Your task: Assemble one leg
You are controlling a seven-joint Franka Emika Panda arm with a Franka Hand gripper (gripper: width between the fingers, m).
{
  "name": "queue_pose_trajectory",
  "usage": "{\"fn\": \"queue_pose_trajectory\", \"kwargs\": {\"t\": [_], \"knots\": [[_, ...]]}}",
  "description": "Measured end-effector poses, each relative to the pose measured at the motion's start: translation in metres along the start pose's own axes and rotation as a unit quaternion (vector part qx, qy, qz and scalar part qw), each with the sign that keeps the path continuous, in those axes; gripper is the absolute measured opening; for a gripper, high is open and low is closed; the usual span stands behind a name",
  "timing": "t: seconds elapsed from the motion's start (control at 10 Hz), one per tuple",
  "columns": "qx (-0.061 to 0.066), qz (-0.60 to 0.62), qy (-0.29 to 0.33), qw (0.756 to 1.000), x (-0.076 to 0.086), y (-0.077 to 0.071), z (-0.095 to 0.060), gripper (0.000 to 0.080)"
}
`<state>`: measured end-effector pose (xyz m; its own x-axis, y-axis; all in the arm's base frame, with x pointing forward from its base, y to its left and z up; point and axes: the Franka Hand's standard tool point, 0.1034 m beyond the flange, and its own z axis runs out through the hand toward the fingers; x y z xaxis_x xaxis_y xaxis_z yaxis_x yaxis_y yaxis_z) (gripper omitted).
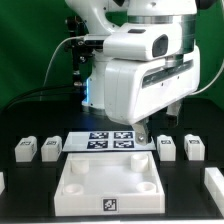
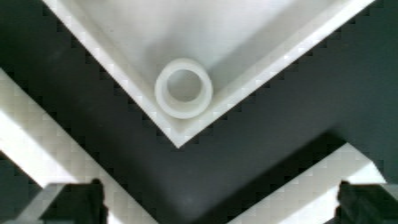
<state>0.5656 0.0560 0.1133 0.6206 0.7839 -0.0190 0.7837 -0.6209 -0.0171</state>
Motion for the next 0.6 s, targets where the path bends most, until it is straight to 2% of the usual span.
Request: {"fn": "queue_pose_trajectory", "kwargs": {"t": [0.6], "knots": [[0.0, 0.0, 0.0, 1.0, 0.0, 0.0, 0.0, 0.0649]]}}
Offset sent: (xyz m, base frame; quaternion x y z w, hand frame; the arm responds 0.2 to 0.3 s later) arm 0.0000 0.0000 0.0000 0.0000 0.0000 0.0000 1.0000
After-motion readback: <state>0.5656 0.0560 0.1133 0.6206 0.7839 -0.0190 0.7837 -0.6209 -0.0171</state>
